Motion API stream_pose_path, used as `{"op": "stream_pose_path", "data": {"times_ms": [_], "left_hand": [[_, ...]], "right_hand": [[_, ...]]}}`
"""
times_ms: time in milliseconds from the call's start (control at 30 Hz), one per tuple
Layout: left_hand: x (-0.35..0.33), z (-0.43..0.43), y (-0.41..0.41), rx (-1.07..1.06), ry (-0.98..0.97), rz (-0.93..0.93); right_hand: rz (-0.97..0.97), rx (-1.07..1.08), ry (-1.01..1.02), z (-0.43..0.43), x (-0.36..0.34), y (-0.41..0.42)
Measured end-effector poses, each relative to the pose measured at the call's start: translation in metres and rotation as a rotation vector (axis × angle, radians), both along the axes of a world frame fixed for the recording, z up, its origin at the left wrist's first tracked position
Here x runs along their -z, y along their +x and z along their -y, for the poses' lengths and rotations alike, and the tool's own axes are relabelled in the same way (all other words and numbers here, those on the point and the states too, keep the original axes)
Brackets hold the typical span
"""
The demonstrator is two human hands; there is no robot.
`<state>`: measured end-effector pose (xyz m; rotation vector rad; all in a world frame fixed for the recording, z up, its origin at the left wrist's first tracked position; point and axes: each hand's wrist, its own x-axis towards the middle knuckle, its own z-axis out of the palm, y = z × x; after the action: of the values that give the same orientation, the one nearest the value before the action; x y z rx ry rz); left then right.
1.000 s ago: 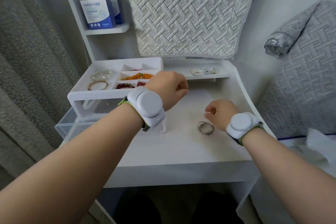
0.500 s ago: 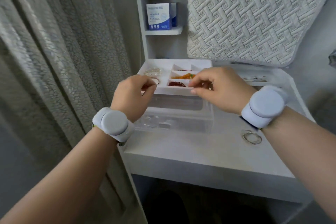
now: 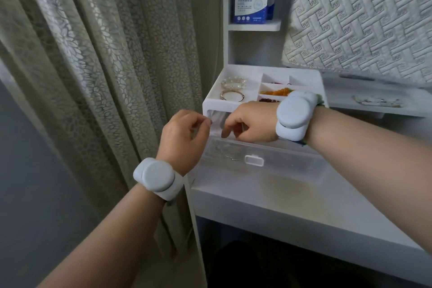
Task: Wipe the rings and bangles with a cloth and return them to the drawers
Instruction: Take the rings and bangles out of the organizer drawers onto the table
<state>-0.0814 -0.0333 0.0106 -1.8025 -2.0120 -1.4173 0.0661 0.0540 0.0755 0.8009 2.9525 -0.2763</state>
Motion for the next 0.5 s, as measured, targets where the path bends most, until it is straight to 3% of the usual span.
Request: {"op": "stream_pose_path", "data": {"times_ms": [367, 500], "left_hand": [[0.005, -0.002, -0.002, 0.051, 0.029, 0.066], [0.006, -0.001, -0.003, 0.062, 0.026, 0.085]], "right_hand": [[0.137, 0.021, 0.078, -0.008, 0.016, -0.03], [0.276, 0.076, 0.037, -0.009, 0.015, -0.037]]}}
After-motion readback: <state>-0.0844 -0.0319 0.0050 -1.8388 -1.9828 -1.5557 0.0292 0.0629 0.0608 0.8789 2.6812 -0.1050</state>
